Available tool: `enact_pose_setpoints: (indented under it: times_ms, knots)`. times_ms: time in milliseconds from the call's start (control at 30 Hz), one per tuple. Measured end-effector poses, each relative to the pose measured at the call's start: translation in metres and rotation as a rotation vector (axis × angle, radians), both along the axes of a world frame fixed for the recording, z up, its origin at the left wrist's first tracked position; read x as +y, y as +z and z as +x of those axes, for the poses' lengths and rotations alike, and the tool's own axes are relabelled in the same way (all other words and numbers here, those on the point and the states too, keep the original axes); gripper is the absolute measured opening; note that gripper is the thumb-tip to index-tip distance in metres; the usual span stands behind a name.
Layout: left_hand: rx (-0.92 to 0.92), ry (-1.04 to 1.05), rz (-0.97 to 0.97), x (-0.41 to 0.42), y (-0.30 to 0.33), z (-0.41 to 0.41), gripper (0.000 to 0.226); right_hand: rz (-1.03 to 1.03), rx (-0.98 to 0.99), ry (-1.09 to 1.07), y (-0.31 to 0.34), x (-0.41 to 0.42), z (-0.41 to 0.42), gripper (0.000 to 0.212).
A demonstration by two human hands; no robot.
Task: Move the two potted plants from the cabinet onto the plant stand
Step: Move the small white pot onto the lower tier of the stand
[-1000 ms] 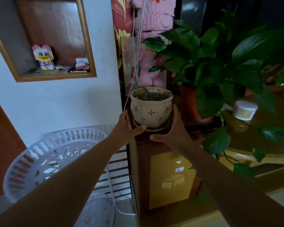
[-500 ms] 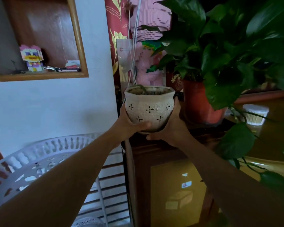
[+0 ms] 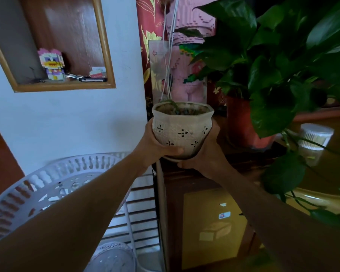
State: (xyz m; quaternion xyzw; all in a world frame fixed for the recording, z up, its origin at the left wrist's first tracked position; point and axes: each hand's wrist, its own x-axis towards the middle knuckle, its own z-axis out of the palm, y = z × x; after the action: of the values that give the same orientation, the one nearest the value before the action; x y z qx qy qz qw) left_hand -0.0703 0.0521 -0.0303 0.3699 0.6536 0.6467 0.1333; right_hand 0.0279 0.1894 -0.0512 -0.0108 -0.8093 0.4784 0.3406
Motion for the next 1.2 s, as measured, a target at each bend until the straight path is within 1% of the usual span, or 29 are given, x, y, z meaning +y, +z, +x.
enact_pose_setpoints:
  times_ms: [33,267,300,400,500,600,667,700,800,833,900,967,1067,1200]
  knots:
    - [-0.011,0.028,-0.003,-0.005,0.004,0.003,0.087,0.001,-0.013,0.005,0.004,-0.005,0.002,0.137]
    - [-0.058,0.103,-0.016,-0.046,0.056,0.031,0.12,-0.027,-0.058,0.059,0.045,-0.036,0.01,0.14]
    - [-0.069,0.121,-0.02,-0.052,0.064,0.034,0.122,-0.03,-0.061,0.074,0.054,-0.041,0.013,0.14]
    - [-0.065,0.184,-0.027,-0.068,0.089,0.048,0.117,-0.048,-0.07,0.164,0.082,-0.056,0.021,0.134]
    - [-0.032,0.24,-0.045,-0.083,0.109,0.063,0.111,-0.063,-0.036,0.266,0.105,-0.069,0.03,0.131]
    - [-0.06,0.325,-0.068,-0.098,0.128,0.079,0.117,-0.08,-0.035,0.327,0.124,-0.081,0.038,0.12]
    - [-0.083,0.37,-0.071,-0.107,0.138,0.09,0.119,-0.137,-0.05,0.372,0.138,-0.089,0.045,0.111]
    - [-0.089,0.388,-0.072,-0.112,0.142,0.095,0.119,-0.15,-0.051,0.385,0.142,-0.093,0.048,0.111]
    - [-0.105,0.42,-0.082,-0.129,0.151,0.115,0.12,-0.121,-0.05,0.412,0.151,-0.106,0.059,0.127]
    - [-0.109,0.43,-0.082,-0.134,0.154,0.123,0.121,-0.124,-0.062,0.429,0.154,-0.111,0.063,0.128]
    - [-0.116,0.462,-0.072,-0.145,0.158,0.139,0.122,-0.123,-0.092,0.468,0.159,-0.12,0.074,0.125]
    - [-0.119,0.495,-0.081,-0.153,0.161,0.154,0.123,-0.082,-0.117,0.462,0.161,-0.128,0.085,0.121]
    - [-0.1,0.53,-0.101,-0.169,0.162,0.176,0.123,0.029,-0.107,0.403,0.16,-0.141,0.105,0.127]
    - [-0.111,0.546,-0.113,-0.187,0.153,0.206,0.123,0.055,-0.108,0.419,0.149,-0.153,0.134,0.129]
